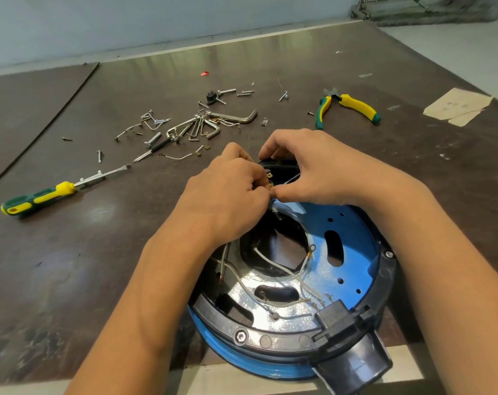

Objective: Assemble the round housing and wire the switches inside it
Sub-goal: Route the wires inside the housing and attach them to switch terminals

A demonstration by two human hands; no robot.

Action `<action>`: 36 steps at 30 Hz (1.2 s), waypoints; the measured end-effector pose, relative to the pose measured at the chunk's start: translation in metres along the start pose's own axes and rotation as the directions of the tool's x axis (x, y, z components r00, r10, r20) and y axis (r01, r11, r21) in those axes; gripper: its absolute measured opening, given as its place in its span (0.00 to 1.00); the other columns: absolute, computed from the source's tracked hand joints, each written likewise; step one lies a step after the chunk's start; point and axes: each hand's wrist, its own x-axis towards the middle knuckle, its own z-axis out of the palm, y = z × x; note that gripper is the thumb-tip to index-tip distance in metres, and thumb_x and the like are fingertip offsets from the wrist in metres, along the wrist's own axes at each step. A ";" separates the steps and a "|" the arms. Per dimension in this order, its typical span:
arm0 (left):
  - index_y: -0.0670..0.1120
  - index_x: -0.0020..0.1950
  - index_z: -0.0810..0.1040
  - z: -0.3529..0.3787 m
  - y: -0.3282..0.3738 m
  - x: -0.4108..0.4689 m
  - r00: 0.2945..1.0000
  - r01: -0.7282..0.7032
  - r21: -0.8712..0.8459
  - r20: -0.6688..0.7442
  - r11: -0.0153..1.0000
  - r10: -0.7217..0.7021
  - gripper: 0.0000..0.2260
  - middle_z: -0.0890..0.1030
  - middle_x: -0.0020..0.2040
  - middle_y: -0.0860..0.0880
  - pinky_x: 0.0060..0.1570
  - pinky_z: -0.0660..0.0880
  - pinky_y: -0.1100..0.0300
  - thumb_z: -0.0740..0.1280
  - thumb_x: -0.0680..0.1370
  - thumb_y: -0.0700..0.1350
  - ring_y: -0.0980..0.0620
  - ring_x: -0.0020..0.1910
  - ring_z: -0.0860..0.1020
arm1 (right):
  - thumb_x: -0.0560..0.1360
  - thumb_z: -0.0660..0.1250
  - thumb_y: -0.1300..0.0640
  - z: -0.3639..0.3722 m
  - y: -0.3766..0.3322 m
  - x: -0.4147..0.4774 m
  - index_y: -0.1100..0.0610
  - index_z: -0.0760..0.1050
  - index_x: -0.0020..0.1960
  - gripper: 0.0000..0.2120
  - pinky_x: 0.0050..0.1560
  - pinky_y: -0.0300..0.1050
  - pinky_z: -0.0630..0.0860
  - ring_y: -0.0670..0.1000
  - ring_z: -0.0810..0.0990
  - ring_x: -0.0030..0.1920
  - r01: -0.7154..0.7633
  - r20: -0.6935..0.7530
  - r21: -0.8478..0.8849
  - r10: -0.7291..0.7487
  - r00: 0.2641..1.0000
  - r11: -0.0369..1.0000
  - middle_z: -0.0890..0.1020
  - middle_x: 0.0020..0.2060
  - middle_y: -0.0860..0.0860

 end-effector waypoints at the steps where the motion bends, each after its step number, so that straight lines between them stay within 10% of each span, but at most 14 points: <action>1: 0.58 0.43 0.77 0.000 0.000 0.000 1.000 0.001 0.015 0.012 1.000 -0.001 0.05 0.69 0.56 0.55 0.46 0.69 0.53 0.64 0.77 0.55 0.51 0.52 0.73 | 0.68 0.77 0.51 0.000 0.000 0.000 0.49 0.73 0.62 0.25 0.56 0.44 0.78 0.47 0.79 0.54 0.000 -0.003 0.001 0.000 1.000 1.000 0.79 0.54 0.47; 36: 0.59 0.44 0.75 0.001 -0.001 -0.001 0.999 -0.046 0.043 -0.005 0.998 0.046 0.04 0.70 0.56 0.56 0.43 0.68 0.54 0.64 0.77 0.56 0.49 0.51 0.74 | 0.68 0.77 0.54 -0.001 0.001 0.000 0.47 0.74 0.60 0.23 0.54 0.46 0.79 0.46 0.79 0.53 0.014 0.003 0.049 -0.014 1.000 0.999 0.79 0.53 0.46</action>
